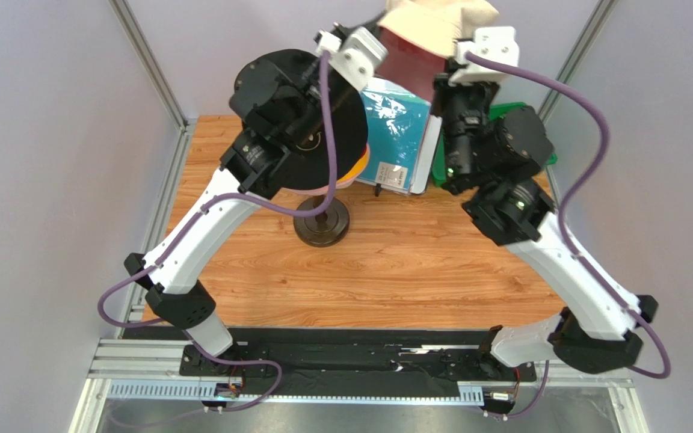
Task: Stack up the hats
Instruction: Stack the hat on the hat.
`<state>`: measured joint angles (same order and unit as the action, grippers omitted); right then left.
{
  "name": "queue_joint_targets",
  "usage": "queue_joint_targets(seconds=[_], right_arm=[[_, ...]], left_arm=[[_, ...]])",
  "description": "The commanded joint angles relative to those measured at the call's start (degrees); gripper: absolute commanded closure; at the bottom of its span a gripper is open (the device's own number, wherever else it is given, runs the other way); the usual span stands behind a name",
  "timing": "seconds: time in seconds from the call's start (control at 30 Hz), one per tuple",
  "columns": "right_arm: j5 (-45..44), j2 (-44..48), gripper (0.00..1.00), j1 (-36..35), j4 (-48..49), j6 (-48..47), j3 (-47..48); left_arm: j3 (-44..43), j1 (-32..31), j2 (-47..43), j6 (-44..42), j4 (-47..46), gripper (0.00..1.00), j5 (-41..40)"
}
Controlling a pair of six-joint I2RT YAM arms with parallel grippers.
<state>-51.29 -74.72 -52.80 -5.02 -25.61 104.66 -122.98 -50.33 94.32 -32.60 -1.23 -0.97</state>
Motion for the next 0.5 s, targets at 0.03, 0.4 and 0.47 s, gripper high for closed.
queue_joint_targets(seconds=[0.03,0.4,0.47], right_arm=[[5.0,-9.2,1.0,3.3,24.9,-11.0,9.9],[22.1,-11.2,1.0,3.3,18.2,-1.7,7.7],[24.3,-9.2,1.0,3.1,17.7,0.1,3.0]], left_arm=[[-10.3,13.7,3.1,-4.9,-13.1,1.0,-0.5],[20.0,27.4,-15.5,-6.6,-31.9,1.0,2.8],[27.8,27.9,-20.3,-9.1,-34.5,1.0,3.3]])
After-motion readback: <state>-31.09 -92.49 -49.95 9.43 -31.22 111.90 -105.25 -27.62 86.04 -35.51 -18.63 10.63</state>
